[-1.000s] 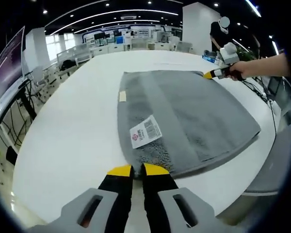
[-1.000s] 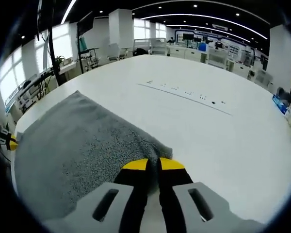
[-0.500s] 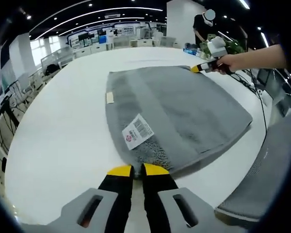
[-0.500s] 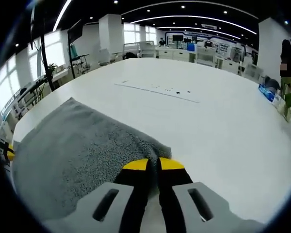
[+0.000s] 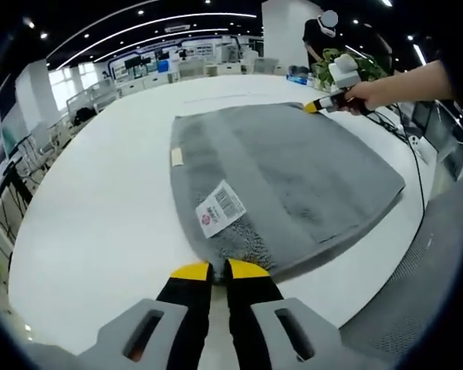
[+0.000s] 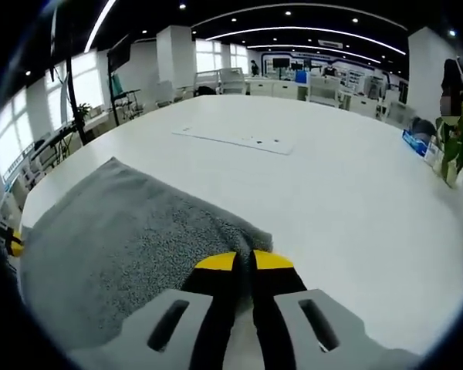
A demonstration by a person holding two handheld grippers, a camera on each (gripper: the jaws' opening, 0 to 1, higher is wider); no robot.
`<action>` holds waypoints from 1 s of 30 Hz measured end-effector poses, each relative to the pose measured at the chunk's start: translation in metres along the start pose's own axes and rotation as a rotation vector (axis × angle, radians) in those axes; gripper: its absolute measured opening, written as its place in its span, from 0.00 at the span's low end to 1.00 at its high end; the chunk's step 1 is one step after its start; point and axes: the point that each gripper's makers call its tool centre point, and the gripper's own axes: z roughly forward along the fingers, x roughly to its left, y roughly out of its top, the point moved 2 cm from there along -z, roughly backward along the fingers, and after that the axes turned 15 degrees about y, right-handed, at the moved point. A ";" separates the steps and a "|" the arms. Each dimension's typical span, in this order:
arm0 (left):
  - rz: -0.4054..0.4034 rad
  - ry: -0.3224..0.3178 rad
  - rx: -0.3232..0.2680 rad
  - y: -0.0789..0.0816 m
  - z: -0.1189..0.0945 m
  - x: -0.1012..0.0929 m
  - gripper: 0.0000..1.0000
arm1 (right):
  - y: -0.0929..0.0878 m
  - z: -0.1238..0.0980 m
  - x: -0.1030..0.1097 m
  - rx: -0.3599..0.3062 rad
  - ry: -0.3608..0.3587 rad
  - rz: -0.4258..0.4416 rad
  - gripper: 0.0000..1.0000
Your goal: Fold the towel on the table until its edges align and the towel forms a compact rectangular stack.
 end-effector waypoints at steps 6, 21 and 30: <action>-0.070 0.021 0.033 -0.002 0.000 0.001 0.07 | 0.001 0.003 -0.006 0.051 0.027 -0.035 0.04; -0.144 0.047 0.027 -0.002 -0.003 -0.001 0.07 | -0.003 0.007 -0.015 0.020 0.089 -0.119 0.04; -0.140 0.049 0.053 0.001 -0.003 -0.004 0.07 | -0.004 0.011 -0.019 -0.028 0.121 -0.184 0.04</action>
